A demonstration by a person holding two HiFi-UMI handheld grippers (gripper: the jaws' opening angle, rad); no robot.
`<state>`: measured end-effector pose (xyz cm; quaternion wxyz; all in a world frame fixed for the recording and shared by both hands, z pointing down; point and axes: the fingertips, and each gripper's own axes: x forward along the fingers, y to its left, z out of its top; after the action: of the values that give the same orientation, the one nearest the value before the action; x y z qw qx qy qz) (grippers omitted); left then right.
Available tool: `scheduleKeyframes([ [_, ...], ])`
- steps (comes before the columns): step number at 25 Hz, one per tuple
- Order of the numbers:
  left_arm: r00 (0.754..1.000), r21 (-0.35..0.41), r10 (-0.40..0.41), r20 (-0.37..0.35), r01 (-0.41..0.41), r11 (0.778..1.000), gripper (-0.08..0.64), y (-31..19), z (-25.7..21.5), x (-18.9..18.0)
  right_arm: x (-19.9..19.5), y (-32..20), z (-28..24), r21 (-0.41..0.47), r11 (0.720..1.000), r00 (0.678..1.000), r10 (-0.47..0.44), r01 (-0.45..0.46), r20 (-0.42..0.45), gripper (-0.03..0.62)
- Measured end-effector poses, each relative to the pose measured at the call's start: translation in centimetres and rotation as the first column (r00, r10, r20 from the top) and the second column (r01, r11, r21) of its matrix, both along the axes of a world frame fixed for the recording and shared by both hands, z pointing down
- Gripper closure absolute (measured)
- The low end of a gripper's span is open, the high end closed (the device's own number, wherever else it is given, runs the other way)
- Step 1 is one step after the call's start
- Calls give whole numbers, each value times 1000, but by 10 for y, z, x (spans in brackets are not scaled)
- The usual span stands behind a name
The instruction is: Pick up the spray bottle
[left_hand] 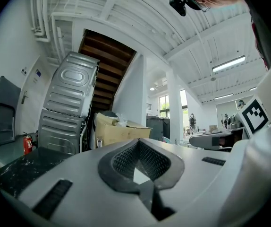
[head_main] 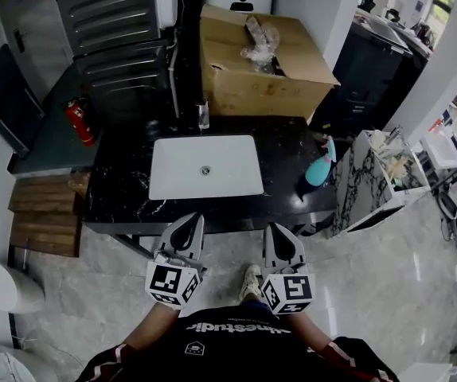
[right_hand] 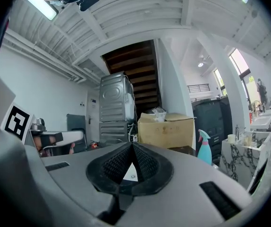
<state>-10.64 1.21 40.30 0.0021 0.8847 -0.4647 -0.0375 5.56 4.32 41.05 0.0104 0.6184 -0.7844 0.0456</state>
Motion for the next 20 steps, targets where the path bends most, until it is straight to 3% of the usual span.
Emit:
scheduleKeyframes([
  [20, 998, -11, 58, -7, -58, 998, 545, -143, -2, 129, 134, -131, -9, -1, 994, 994, 105, -105, -10, 555],
])
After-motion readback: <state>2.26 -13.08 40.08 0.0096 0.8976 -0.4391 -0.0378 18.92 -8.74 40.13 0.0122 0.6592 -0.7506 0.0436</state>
